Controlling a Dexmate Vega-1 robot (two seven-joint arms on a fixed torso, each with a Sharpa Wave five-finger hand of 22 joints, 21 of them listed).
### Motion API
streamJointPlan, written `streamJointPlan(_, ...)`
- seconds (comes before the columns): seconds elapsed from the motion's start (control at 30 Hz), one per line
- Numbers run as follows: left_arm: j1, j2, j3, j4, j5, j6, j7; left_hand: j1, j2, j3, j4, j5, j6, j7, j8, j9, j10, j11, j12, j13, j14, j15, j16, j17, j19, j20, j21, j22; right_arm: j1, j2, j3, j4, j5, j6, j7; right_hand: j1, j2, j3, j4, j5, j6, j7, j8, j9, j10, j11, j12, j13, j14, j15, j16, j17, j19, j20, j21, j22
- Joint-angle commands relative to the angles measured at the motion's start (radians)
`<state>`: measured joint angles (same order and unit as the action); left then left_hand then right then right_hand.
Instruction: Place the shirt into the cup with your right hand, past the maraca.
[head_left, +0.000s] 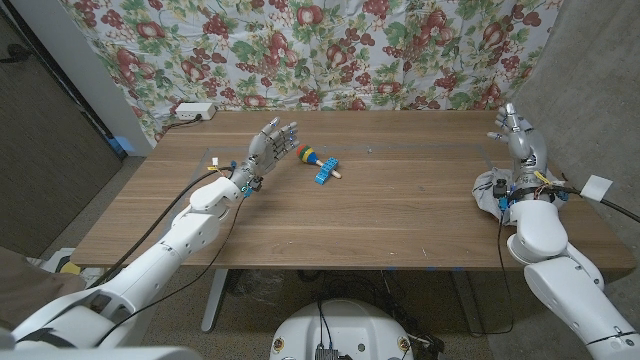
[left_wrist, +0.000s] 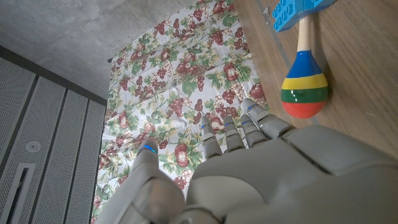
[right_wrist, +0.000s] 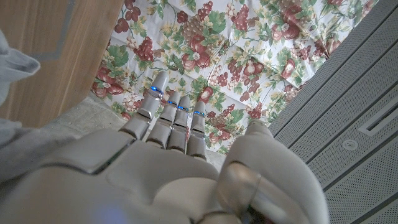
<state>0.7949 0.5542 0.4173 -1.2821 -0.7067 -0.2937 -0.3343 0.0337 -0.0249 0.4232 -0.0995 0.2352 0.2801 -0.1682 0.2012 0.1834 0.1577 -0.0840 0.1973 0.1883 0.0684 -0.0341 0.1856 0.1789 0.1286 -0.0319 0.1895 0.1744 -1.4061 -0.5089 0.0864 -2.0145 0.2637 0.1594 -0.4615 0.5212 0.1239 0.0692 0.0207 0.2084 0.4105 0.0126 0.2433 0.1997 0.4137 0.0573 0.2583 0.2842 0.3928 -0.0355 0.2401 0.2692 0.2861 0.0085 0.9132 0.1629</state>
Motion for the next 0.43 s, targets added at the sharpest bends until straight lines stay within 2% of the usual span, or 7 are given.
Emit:
streamJointPlan(0.03, -0.015, -0.023, 0.003, 0.037, 0.003, -0.017, -0.003, 0.003, -0.004, 0.003, -0.004, -0.002, 0.004, -0.002, -0.003, 0.005, 0.002, -0.003, 0.005, 0.002, -0.005, -0.031, 0.002, 0.002, 0.004, -0.008, 0.009, 0.004, 0.056, -0.019, -0.035, 0.034, 0.091, 0.063, 0.069, -0.002, -0.005, 0.002, -0.005, -0.002, 0.000, -0.002, -0.007, 0.002, 0.000, 0.007, -0.002, 0.001, 0.005, 0.007, 0.000, -0.001, 0.004, 0.001, -0.005, 0.003)
streamJointPlan(0.43, -0.017, -0.032, 0.005, 0.045, 0.006, -0.020, 0.002, 0.003, -0.003, 0.003, -0.004, -0.002, 0.004, -0.003, -0.003, 0.005, 0.003, -0.001, 0.005, 0.002, -0.005, -0.030, 0.002, 0.002, 0.004, -0.009, 0.008, 0.004, 0.077, -0.051, -0.056, 0.034, 0.110, 0.068, 0.088, -0.003, -0.002, 0.004, -0.008, -0.003, 0.003, -0.002, -0.009, 0.002, 0.002, 0.011, -0.003, -0.005, 0.006, 0.008, -0.001, -0.008, 0.004, 0.004, -0.014, 0.004)
